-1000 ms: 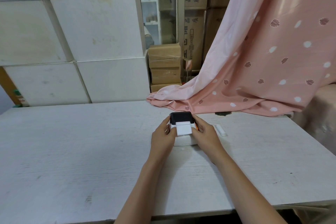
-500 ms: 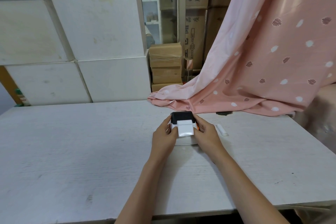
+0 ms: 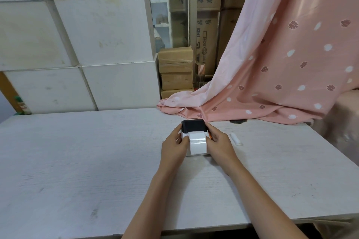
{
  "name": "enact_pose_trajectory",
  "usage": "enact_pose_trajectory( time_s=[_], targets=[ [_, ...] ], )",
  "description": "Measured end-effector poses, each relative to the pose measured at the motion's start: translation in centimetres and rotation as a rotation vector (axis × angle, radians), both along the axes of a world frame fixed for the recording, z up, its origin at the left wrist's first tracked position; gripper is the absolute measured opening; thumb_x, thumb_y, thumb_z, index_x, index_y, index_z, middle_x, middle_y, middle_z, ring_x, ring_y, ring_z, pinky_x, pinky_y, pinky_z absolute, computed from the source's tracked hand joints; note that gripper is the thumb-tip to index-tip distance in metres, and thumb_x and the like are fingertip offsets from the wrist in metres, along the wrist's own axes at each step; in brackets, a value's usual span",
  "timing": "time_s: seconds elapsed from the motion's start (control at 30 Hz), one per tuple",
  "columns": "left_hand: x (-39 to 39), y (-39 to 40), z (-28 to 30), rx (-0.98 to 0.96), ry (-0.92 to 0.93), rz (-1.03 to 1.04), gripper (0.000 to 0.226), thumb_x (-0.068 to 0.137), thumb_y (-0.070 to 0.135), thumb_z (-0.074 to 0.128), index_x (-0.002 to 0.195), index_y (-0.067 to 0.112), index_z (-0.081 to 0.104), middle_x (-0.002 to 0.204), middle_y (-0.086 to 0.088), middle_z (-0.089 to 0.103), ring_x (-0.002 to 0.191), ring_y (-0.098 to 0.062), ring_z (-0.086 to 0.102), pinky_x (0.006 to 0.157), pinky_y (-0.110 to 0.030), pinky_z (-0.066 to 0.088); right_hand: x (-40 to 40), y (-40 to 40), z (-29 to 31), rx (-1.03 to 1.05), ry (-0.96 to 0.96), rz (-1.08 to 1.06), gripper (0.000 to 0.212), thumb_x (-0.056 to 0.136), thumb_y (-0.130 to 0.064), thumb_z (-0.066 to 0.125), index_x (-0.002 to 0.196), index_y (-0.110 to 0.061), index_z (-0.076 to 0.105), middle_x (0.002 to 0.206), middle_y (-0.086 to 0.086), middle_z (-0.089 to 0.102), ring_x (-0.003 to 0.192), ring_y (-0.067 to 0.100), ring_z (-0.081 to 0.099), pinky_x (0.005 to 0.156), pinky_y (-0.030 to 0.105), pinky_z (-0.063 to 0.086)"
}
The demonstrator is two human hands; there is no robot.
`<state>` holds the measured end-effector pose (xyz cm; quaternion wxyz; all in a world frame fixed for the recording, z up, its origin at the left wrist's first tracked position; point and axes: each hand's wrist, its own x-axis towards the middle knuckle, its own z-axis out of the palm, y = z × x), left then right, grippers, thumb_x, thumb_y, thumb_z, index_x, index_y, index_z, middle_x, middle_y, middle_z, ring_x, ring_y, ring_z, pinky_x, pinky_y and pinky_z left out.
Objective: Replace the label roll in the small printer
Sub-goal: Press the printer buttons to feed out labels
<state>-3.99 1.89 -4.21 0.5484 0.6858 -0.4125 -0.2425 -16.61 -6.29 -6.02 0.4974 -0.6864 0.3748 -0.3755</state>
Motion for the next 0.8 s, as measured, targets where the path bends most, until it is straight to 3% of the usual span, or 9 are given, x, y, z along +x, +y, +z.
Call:
enact_pose_trajectory(
  time_s=[0.33,0.57,0.7,0.8],
  targets=[
    [-0.07,-0.08,0.13,0.012,0.017,-0.003,0.049,0.094,0.008,0.05,0.101,0.057,0.05,0.074,0.057,0.053,0.075,0.033,0.051,0.074,-0.01,0.041,-0.09,0.19,0.23,0.009,-0.009,0.0,0.048,0.085,-0.037,0.063,0.131,-0.048,0.069,0.116,-0.017,0.079,0.119,0.016,0.071,0.105,0.052,0.055],
    [0.17,-0.32,-0.46,-0.01,0.028,0.012,0.044,0.094,0.013,0.053,0.127,0.042,0.057,0.078,0.053,0.055,0.08,0.034,0.051,0.077,-0.01,0.04,-0.12,0.46,0.55,0.007,-0.013,-0.017,0.039,0.09,-0.031,0.067,0.117,-0.06,0.069,0.115,-0.02,0.079,0.119,0.011,0.071,0.106,0.048,0.056],
    [0.16,-0.27,-0.39,0.011,0.005,0.002,0.042,0.095,0.012,0.052,0.116,0.049,0.053,0.077,0.056,0.054,0.079,0.033,0.051,0.078,-0.012,0.041,-0.13,0.48,0.6,0.02,-0.008,-0.02,0.04,0.093,-0.026,0.068,0.112,-0.061,0.07,0.113,-0.02,0.079,0.119,0.014,0.071,0.106,0.047,0.056],
    [0.28,-0.41,-0.52,0.008,-0.005,0.003,0.041,0.095,0.014,0.053,0.122,0.045,0.056,0.078,0.058,0.053,0.079,0.032,0.051,0.079,-0.013,0.041,-0.18,0.47,0.61,0.014,-0.011,-0.009,0.039,0.092,-0.027,0.066,0.117,-0.058,0.071,0.115,-0.019,0.079,0.12,0.018,0.07,0.105,0.046,0.056]
  ],
)
